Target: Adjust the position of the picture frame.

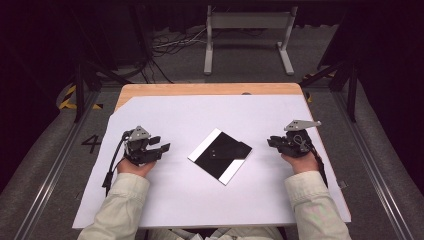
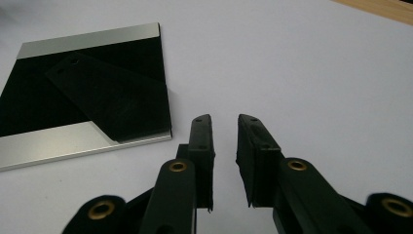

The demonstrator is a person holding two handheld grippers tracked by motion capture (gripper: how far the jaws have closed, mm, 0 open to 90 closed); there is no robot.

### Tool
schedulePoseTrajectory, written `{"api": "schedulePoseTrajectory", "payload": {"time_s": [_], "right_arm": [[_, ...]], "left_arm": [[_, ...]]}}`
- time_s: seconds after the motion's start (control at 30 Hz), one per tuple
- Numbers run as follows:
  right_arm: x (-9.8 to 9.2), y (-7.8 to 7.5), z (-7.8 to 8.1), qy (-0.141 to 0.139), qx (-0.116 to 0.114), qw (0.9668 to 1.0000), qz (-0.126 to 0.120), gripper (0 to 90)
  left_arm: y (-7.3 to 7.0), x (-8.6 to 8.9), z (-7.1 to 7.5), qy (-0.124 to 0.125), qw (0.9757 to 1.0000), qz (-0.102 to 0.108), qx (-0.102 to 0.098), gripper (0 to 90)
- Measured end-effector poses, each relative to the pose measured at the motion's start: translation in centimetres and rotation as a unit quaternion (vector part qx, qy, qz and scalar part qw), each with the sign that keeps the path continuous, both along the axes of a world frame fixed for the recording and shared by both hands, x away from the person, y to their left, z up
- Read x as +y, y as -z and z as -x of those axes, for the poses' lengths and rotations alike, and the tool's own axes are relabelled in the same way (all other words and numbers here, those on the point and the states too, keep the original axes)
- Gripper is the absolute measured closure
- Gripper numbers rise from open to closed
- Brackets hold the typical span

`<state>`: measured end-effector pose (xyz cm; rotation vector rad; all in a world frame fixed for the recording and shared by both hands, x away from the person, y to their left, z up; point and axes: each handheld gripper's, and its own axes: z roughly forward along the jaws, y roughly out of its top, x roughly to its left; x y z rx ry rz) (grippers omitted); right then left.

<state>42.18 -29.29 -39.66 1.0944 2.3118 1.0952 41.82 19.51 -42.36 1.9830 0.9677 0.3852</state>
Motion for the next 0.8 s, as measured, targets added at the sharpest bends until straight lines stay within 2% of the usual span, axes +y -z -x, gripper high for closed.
{"api": "schedulePoseTrajectory", "payload": {"time_s": [0.1,0.23,0.3,0.33,0.4,0.47,0.57,0.7,0.8], "right_arm": [[0.1,-0.1,-0.1,-0.003,0.0,1.0,0.0,75.8],[0.2,-0.5,-0.2,-0.015,-0.005,0.9999,0.002,75.6],[0.2,-0.6,-0.2,-0.027,-0.004,0.9996,-0.002,75.5],[0.2,-0.7,-0.2,-0.029,-0.004,0.9996,-0.003,75.5],[0.2,-0.7,-0.3,-0.033,-0.005,0.9994,-0.003,75.5],[0.3,-0.7,-0.5,-0.039,-0.003,0.9992,-0.004,75.6],[0.7,-0.6,-0.8,-0.045,-0.001,0.999,-0.002,75.8],[1.3,-0.9,-1.1,-0.055,-0.008,0.9984,-0.004,76.6],[1.6,-1.1,-1.3,-0.062,-0.016,0.9979,-0.007,76.6]], "left_arm": [[-0.1,0.1,0.1,0.002,1.0,0.0,-0.003,47.8],[0.0,0.3,0.2,0.007,0.9999,0.013,-0.001,47.7],[0.3,0.4,0.2,0.017,0.9998,0.0,-0.01,47.4],[0.6,0.5,0.2,0.032,0.999,-0.021,-0.022,47.4],[0.8,0.6,0.2,0.035,0.9987,-0.026,-0.027,47.5],[1.0,0.6,0.0,0.038,0.9989,-0.018,-0.023,47.6],[0.9,0.4,0.0,0.038,0.9986,-0.006,-0.035,47.8],[1.0,0.3,0.0,0.041,0.9985,-0.003,-0.036,48.1],[1.1,0.5,0.0,0.034,0.9987,0.011,-0.036,47.9]]}}
